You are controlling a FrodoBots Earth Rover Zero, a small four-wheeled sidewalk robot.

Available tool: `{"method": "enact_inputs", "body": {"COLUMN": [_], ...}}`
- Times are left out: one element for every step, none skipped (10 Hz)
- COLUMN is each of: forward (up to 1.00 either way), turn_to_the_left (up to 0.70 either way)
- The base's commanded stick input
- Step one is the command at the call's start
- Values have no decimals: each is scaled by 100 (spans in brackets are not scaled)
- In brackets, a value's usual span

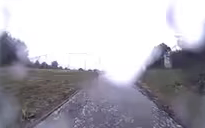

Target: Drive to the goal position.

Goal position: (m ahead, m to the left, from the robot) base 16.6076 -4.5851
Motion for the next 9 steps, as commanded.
{"method": "enact_inputs", "body": {"forward": [70,70,70,70,70,70,70,70,70], "turn_to_the_left": [0,0,0,0,0,0,0,0,0]}}
